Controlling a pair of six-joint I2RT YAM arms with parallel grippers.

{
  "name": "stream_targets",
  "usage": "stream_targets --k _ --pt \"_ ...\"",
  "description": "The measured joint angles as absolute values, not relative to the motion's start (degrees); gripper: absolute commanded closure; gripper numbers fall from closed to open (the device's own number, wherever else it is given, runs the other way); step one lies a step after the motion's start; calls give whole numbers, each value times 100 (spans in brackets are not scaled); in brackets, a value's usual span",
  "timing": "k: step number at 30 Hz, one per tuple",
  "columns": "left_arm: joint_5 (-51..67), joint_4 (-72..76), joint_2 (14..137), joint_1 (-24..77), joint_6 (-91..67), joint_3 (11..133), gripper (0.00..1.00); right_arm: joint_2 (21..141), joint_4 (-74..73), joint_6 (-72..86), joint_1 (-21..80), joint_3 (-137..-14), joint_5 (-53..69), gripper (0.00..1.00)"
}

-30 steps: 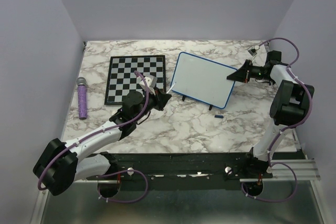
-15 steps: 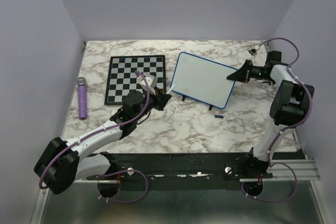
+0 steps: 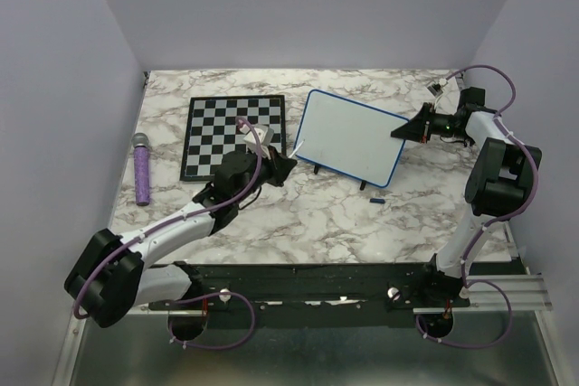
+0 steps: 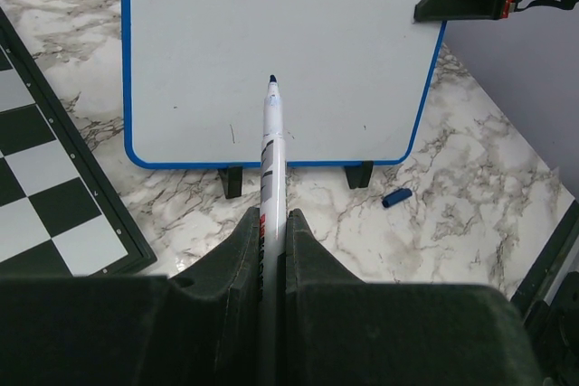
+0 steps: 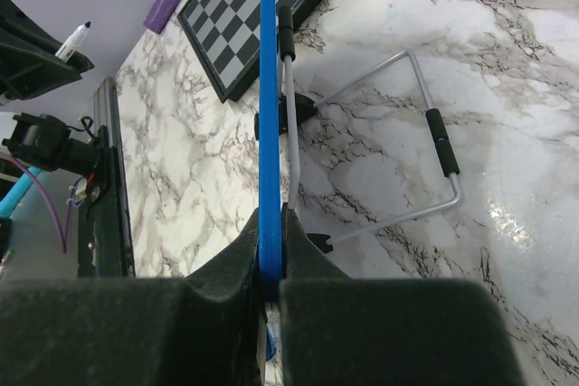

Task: Write a sentence on the whiteboard

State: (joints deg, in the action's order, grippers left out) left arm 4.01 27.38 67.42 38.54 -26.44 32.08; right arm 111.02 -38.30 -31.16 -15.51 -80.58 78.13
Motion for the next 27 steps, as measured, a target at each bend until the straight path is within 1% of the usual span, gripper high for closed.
stream_targets --k 10,27 --pt "530 2829 7019 3760 -2648 3430 100 11102 -3852 -3118 -1551 -8064 7815 99" --pt "661 2943 7183 3682 -2718 3430 100 11163 -3887 -3122 -1551 -8117 7815 100"
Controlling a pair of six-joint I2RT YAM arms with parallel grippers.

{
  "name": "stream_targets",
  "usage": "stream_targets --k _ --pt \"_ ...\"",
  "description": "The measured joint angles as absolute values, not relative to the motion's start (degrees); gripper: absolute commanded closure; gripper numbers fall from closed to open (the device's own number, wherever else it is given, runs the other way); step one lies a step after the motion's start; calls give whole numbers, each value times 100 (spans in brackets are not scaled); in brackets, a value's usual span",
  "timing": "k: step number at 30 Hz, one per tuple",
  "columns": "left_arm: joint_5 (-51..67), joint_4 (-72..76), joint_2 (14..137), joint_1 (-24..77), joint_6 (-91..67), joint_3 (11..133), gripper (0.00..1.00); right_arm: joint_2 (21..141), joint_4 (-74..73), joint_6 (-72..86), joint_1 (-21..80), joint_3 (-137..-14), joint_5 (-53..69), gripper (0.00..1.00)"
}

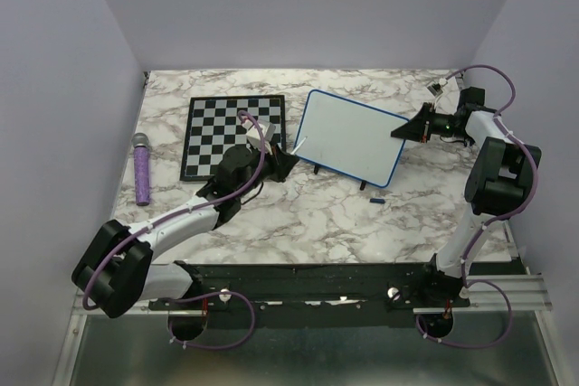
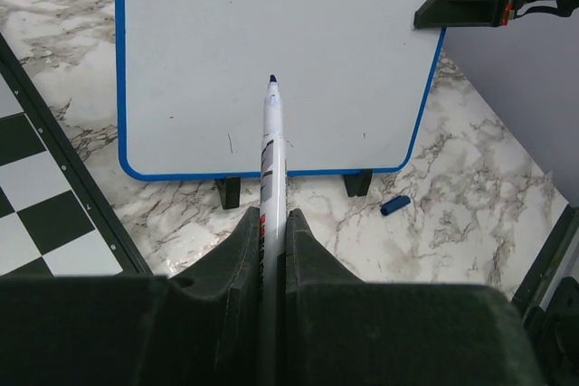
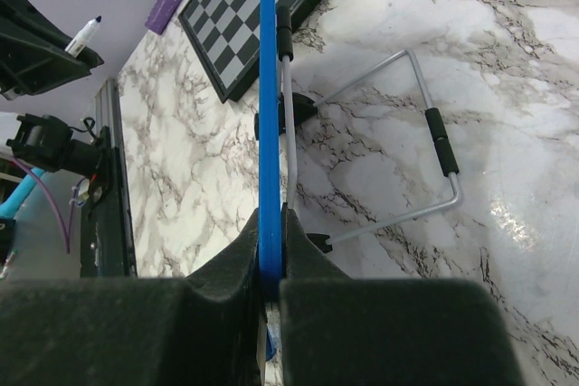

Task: Write a sentence on the whiteboard

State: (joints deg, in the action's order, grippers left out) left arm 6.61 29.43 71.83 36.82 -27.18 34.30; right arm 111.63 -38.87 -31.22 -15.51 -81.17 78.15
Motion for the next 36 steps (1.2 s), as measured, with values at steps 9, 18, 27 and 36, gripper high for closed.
stream_targets --k 9,18,27,36 --pt "725 3037 7299 3667 -2755 3439 100 11166 -3892 -3129 -1551 -8119 7819 99" --pt "781 3166 7540 3636 -2814 3662 100 11172 -3898 -3135 -1551 -8121 7826 100" --pt "845 3253 7745 3623 -2862 3815 100 11174 -3909 -3138 -1551 -8128 7835 100" --pt "847 3450 8106 3568 -2995 4049 100 11177 -3909 -3140 -1551 -8128 7848 99"
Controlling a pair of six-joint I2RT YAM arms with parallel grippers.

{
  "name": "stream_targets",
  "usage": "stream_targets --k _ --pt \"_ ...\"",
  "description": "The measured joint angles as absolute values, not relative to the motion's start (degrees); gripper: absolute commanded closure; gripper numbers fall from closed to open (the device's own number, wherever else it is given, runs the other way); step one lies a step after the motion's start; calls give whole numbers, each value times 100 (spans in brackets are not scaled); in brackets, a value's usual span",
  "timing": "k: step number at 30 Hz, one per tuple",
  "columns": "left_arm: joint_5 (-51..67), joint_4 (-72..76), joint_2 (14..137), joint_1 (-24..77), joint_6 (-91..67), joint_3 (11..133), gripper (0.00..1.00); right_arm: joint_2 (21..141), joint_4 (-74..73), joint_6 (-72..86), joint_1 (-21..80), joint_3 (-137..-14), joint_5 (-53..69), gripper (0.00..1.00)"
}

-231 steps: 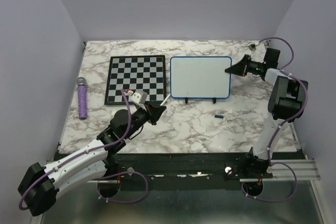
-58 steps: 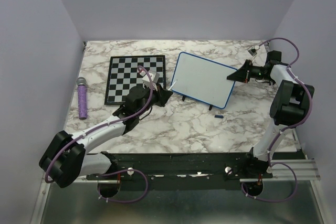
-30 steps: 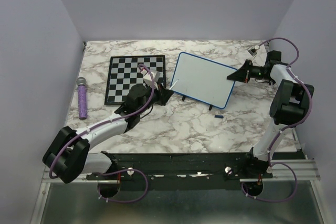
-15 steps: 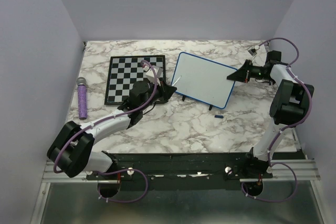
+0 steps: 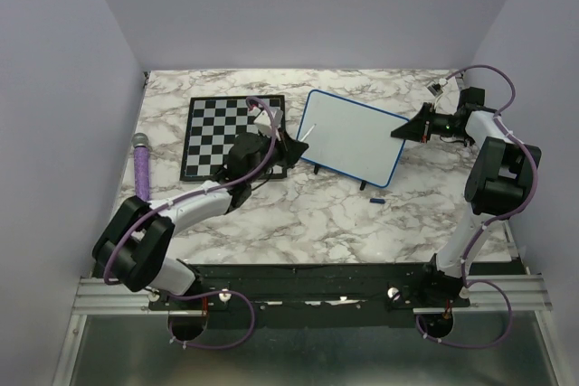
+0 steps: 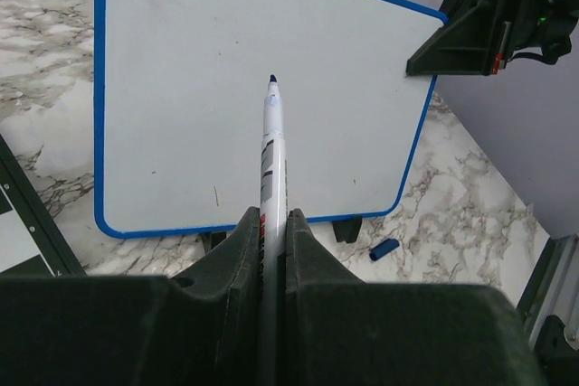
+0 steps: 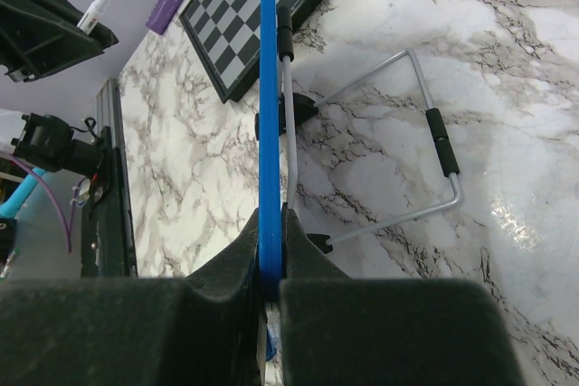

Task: Write a sentence on the whiteboard

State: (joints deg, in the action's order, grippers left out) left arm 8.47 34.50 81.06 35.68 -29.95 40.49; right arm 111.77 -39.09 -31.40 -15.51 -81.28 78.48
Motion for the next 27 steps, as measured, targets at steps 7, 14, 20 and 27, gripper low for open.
stream_targets --k 7,14,20,27 --pt "657 3505 8656 3568 -3096 4565 100 11187 -3913 -3140 -1555 -8136 7850 100" --pt "237 3249 9181 3568 -3094 5183 100 11187 -3913 -3138 -1559 -8138 7852 100" --pt "-78 2740 9542 3568 -3063 5769 100 11187 -3913 -3138 -1559 -8138 7852 99" --pt "-220 2362 9741 3568 -2963 5931 100 11187 -3913 -3138 -1559 -8138 7852 99"
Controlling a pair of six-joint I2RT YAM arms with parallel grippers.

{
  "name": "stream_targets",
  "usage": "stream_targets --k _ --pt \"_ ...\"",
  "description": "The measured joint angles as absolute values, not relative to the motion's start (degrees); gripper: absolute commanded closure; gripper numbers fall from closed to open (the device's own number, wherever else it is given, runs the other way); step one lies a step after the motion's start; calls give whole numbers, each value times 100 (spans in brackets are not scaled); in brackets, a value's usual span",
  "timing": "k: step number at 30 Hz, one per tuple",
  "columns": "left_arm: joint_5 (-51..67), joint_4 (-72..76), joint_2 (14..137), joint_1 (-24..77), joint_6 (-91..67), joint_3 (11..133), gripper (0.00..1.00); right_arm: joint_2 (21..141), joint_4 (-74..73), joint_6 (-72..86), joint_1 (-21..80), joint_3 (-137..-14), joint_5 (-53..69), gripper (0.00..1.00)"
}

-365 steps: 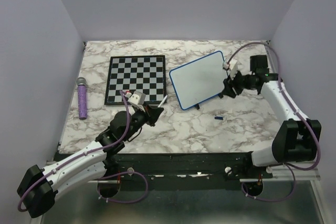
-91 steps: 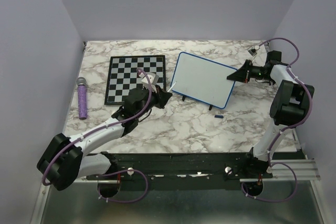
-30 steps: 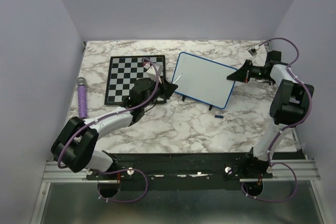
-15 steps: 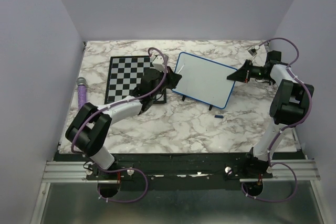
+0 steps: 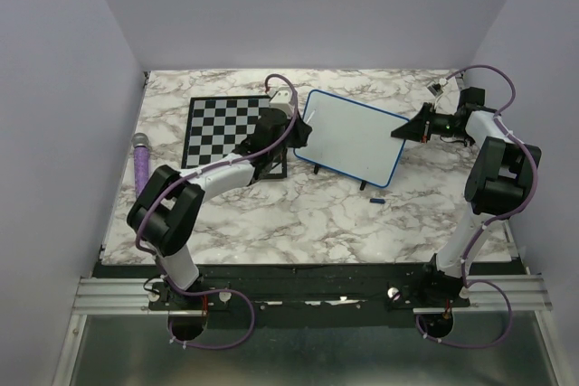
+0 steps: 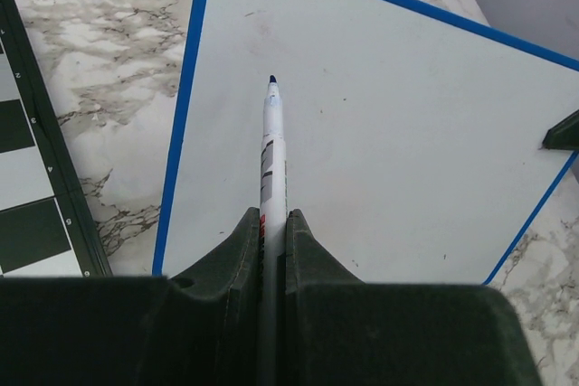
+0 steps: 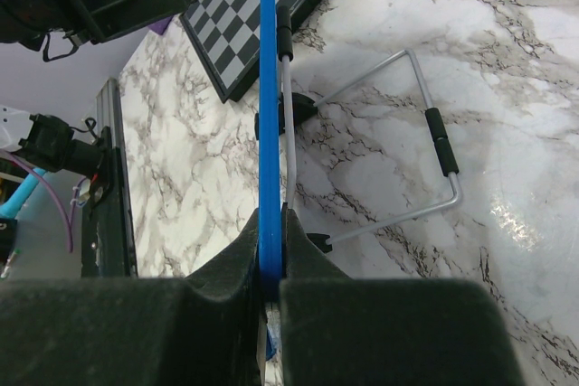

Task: Write a sentence on the whiteboard

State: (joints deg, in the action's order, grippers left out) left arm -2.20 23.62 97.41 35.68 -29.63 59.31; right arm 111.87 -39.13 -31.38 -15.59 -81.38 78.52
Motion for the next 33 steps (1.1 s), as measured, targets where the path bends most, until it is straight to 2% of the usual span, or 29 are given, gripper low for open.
stream_targets --k 33 --pt "-272 1929 10324 3568 -2554 6525 100 11212 -3913 -3135 -1562 -8149 7861 99"
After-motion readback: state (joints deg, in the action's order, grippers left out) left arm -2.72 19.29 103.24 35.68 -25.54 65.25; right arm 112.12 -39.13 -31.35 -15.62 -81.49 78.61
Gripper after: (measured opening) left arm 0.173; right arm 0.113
